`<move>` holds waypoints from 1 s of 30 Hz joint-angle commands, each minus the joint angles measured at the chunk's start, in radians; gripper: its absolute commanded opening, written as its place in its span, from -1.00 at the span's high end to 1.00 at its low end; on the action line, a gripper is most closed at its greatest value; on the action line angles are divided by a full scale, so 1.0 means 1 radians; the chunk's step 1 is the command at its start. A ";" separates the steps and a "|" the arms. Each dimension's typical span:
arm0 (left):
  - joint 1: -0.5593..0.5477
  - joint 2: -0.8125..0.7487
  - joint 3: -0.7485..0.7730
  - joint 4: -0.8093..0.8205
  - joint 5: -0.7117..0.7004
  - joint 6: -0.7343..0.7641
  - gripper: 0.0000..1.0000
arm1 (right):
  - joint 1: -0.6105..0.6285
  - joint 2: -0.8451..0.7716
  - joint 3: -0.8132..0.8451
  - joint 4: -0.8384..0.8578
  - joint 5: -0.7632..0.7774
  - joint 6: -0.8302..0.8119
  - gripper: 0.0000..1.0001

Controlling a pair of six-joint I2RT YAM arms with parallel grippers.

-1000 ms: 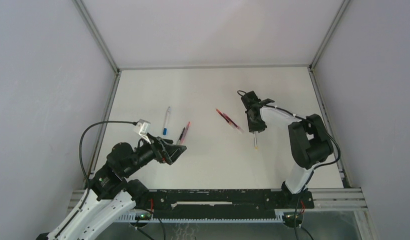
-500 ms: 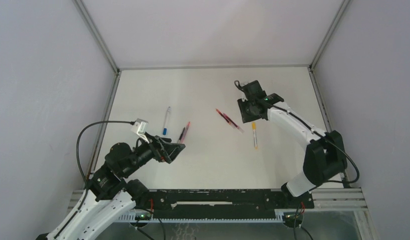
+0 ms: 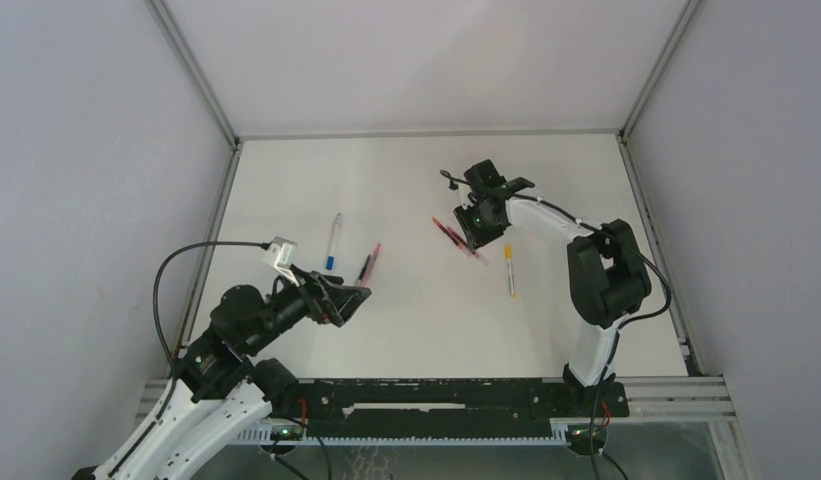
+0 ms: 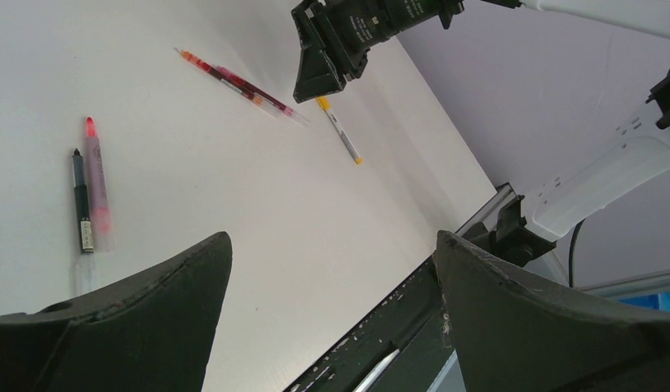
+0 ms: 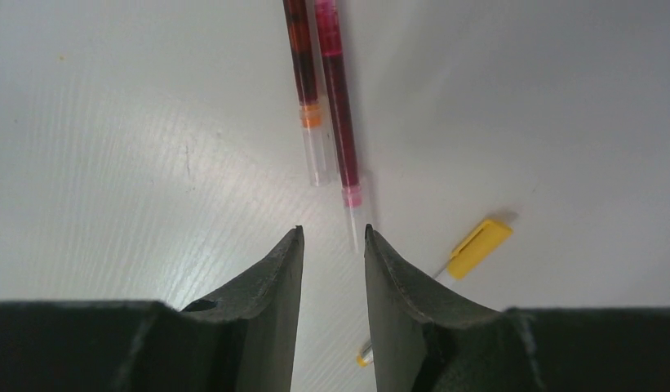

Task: Insert the pens into the pen caps
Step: Pick up the pen from the center of the board.

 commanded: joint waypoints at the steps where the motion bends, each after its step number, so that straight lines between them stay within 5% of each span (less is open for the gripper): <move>1: 0.003 0.013 0.039 0.021 -0.010 0.014 -0.96 | -0.006 0.026 0.040 0.023 0.001 -0.014 0.17; 30: 0.004 0.034 0.040 0.035 -0.001 0.019 -0.96 | -0.014 0.147 -0.011 0.035 0.063 -0.002 0.45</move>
